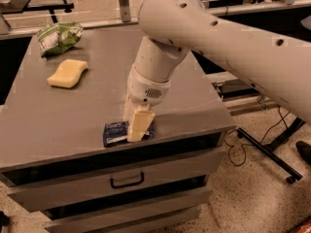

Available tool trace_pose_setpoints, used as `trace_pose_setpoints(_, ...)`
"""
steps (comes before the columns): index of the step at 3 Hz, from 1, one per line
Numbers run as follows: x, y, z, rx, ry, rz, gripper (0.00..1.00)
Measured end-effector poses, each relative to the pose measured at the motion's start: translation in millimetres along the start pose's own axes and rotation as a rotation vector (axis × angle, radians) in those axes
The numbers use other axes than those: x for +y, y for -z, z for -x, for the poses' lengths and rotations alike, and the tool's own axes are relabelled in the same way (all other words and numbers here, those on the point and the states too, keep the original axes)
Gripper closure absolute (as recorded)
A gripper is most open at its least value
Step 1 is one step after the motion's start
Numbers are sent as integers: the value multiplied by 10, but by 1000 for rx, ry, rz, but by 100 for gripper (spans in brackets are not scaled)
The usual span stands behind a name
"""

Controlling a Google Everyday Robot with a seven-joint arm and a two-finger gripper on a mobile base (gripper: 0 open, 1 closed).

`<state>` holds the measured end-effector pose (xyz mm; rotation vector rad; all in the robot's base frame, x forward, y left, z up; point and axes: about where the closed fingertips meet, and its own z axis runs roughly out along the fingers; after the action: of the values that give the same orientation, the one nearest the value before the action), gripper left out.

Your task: Move rxbar blueberry near sponge

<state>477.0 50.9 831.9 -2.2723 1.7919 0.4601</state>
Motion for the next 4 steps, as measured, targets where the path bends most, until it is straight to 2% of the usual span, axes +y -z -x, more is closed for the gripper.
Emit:
trace_pose_setpoints(1, -248, 135, -54, -20, -32, -41, 100)
trace_pose_setpoints(2, -919, 477, -85, -51, -84, -162, 100)
trace_pose_setpoints(3, -1425, 603, -43, -67, -124, -253, 100)
trace_pose_setpoints(4, -1836, 502, 110, -73, -150, -303, 100)
